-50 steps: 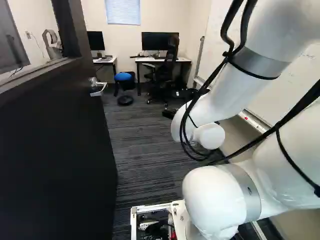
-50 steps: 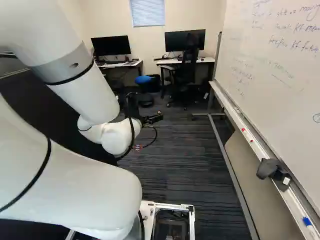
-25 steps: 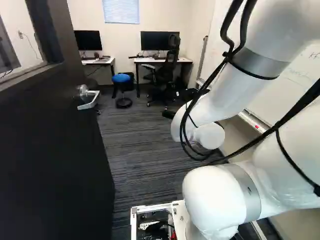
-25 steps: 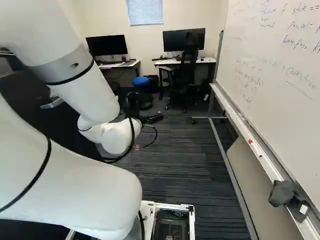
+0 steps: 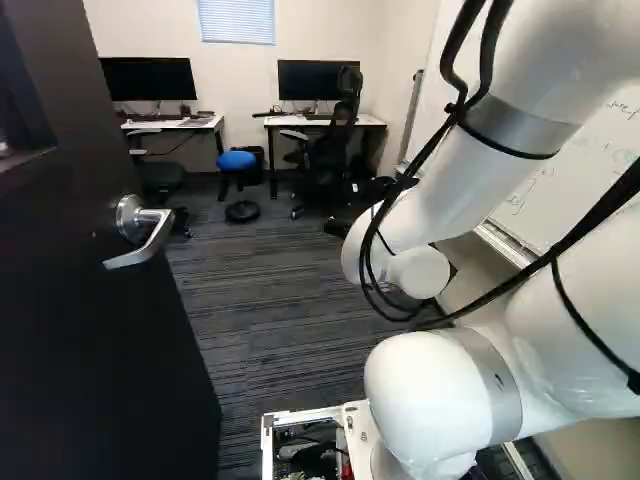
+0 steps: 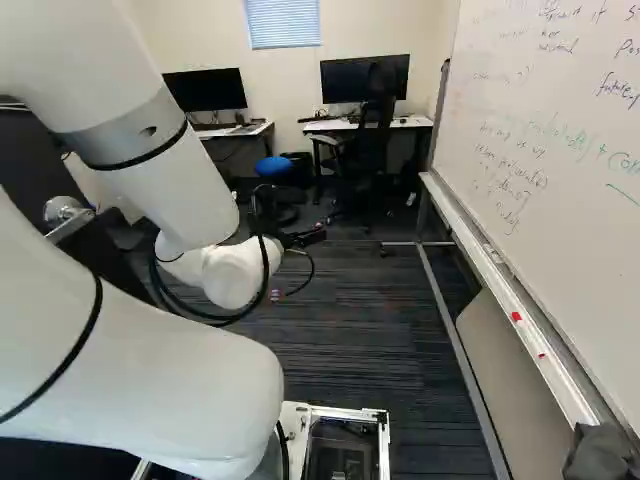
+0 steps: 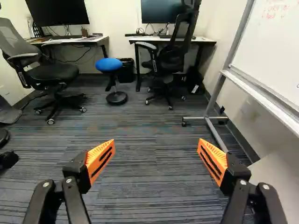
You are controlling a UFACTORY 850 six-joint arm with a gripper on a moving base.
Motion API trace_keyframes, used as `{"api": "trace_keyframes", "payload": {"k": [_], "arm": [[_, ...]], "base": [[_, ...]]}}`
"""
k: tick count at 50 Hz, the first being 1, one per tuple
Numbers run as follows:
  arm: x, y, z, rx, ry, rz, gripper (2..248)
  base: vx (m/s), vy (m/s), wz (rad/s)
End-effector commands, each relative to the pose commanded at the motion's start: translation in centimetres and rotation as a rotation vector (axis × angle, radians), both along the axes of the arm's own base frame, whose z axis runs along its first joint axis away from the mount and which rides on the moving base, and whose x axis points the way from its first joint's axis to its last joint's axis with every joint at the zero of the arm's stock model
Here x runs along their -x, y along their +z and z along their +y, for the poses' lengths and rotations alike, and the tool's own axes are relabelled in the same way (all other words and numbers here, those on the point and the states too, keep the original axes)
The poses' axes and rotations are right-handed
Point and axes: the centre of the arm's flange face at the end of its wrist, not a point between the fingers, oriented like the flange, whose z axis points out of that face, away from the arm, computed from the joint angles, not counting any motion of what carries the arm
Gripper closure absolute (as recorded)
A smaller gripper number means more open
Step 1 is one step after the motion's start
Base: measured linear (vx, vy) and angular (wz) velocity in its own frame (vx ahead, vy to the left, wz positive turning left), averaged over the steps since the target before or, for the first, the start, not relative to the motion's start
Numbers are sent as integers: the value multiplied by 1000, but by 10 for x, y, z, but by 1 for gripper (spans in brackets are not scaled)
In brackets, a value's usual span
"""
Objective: Open the door and move inside
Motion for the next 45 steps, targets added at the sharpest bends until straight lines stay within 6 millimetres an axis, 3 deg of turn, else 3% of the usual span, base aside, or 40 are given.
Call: {"api": "trace_keyframes", "payload": {"k": [23, 45], "arm": [[0, 0, 0, 0, 0, 0, 3], [0, 0, 0, 0, 0, 0, 3]], "base": [[203, -12, -14], [5, 1, 0]]}}
